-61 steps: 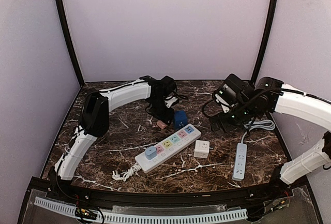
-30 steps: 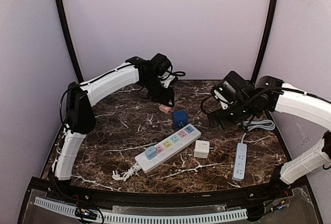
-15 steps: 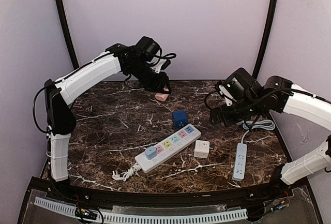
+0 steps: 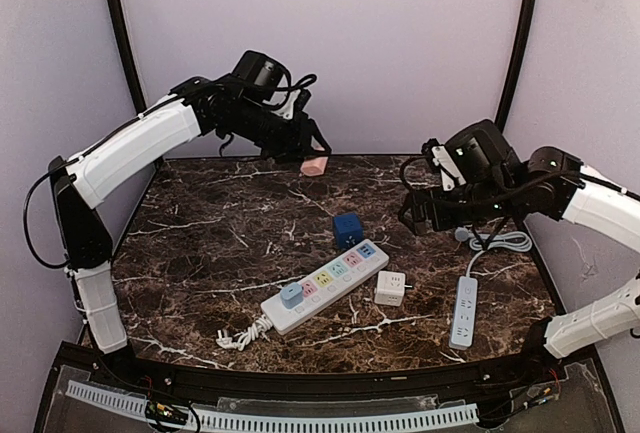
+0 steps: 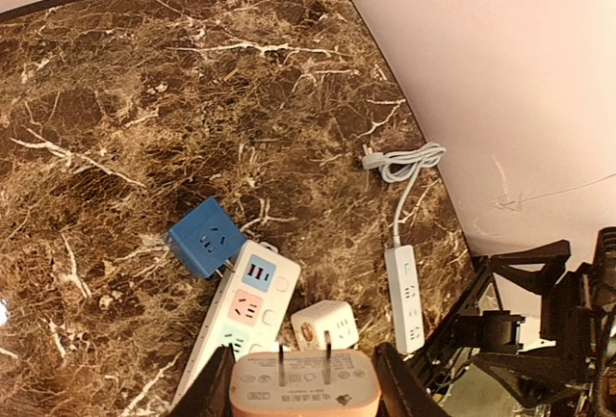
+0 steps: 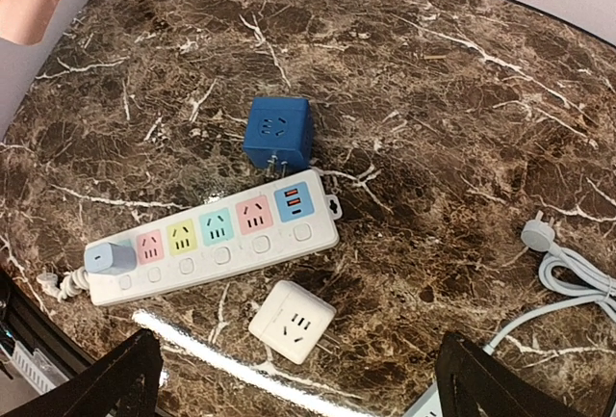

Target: Insert the plug

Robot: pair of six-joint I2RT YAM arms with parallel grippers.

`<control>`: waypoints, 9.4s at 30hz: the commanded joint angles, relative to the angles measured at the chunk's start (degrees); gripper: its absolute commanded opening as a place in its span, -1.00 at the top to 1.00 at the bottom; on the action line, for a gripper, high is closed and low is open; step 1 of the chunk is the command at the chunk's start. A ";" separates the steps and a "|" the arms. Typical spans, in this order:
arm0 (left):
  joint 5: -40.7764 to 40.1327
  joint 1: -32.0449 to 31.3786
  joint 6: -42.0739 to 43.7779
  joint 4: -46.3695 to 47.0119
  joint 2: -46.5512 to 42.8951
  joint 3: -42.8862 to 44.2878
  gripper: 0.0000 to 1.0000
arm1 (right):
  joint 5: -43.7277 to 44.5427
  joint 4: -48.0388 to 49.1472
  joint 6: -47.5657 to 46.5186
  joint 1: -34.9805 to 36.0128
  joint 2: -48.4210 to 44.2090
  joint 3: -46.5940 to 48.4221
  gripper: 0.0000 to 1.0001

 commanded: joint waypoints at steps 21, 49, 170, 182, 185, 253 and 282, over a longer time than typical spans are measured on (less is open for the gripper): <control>0.52 0.38 -47.80 36.29 -17.37 -28.14 0.99 | 3.88 27.84 4.06 5.60 -8.17 -7.68 -0.93; -8.48 0.23 -67.84 41.71 -18.19 -33.03 0.98 | 4.32 34.38 14.23 7.63 20.55 15.98 -0.75; -18.84 0.44 -16.20 0.89 -40.38 -50.41 -0.67 | -16.53 -4.25 46.02 3.44 24.53 23.12 1.00; -7.89 0.39 -2.98 -1.41 -33.14 -62.15 0.16 | -18.74 -17.66 63.29 6.01 29.19 26.82 1.00; -6.29 0.40 -0.93 -0.80 -29.85 -62.84 0.20 | -19.36 -19.74 63.65 6.09 30.50 27.50 1.00; -17.76 -12.37 1.76 -5.00 -38.98 -56.76 -0.97 | -28.31 -30.06 57.64 5.15 57.52 46.50 1.00; -18.63 -12.28 -1.33 -7.40 -45.57 -56.82 -0.97 | -29.01 -29.83 56.88 5.49 60.89 46.86 1.00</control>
